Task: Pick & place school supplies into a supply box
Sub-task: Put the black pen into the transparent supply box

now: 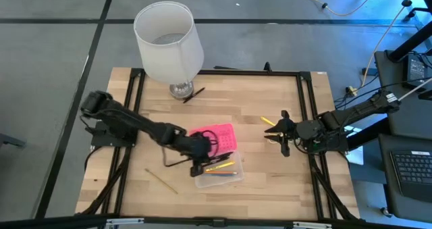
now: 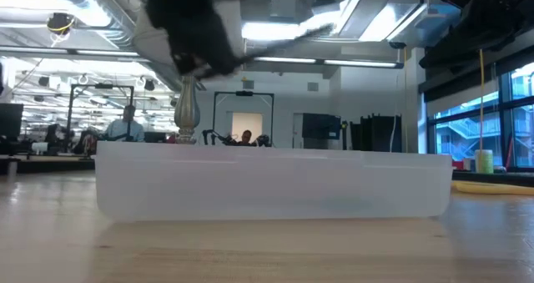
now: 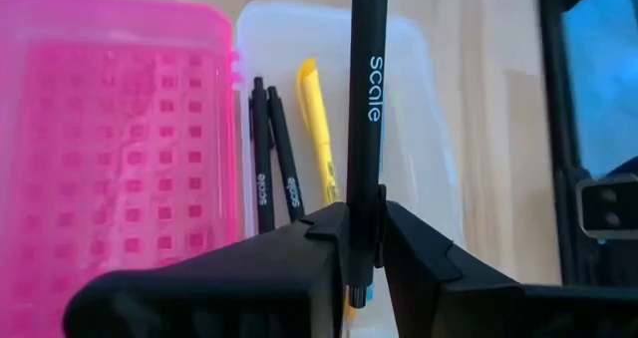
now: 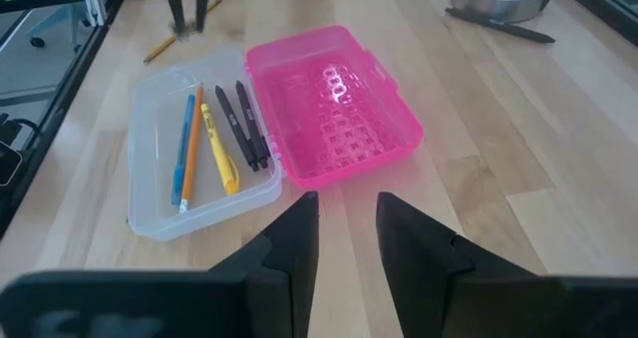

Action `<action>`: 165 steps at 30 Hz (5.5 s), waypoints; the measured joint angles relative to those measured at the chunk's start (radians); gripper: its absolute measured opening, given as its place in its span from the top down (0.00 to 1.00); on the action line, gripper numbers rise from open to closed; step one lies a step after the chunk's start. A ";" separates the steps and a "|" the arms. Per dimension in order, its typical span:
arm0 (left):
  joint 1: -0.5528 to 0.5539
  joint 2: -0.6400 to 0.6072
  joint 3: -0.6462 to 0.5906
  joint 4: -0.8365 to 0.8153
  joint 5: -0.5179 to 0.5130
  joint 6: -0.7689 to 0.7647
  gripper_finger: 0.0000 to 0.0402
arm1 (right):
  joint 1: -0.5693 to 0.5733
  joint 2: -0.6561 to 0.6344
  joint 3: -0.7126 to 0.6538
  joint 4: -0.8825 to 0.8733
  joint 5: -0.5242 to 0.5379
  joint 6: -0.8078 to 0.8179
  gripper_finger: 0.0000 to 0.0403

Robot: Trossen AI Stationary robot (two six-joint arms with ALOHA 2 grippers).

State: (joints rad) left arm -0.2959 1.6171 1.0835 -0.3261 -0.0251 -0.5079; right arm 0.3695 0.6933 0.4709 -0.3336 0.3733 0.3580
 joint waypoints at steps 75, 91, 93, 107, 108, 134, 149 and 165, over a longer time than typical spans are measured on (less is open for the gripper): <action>-0.025 -0.150 0.266 -0.105 -0.093 -0.017 0.68 | 0.000 0.000 0.000 0.048 0.038 -0.046 0.73; -0.003 -0.150 0.266 -0.068 -0.239 0.083 0.52 | 0.000 0.000 0.000 0.043 0.037 -0.081 0.73; -0.003 -0.150 0.266 -0.068 -0.234 0.093 0.48 | 0.000 0.000 0.000 0.043 0.037 -0.081 0.73; -0.075 -0.137 0.265 -0.237 -0.660 -0.043 0.45 | 0.000 0.000 0.000 0.008 0.035 -0.074 0.73; -0.092 -0.133 0.264 -0.265 -0.717 -0.078 0.45 | 0.000 0.000 0.000 0.004 0.035 -0.074 0.73; 0.099 -0.553 -0.742 0.448 -0.742 -0.081 0.46 | 0.000 0.000 0.000 -0.008 0.168 -0.109 0.73; 0.491 -0.549 -0.834 0.668 -0.081 0.027 0.46 | 0.000 0.000 0.000 -0.009 0.167 -0.057 0.73; 0.574 -0.536 -0.834 0.645 -0.192 -0.203 0.46 | 0.000 0.000 0.000 -0.021 0.182 -0.078 0.73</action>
State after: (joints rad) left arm 0.2778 1.0807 0.2493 0.3184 -0.2167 -0.7114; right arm 0.3694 0.6934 0.4709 -0.3542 0.5556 0.2798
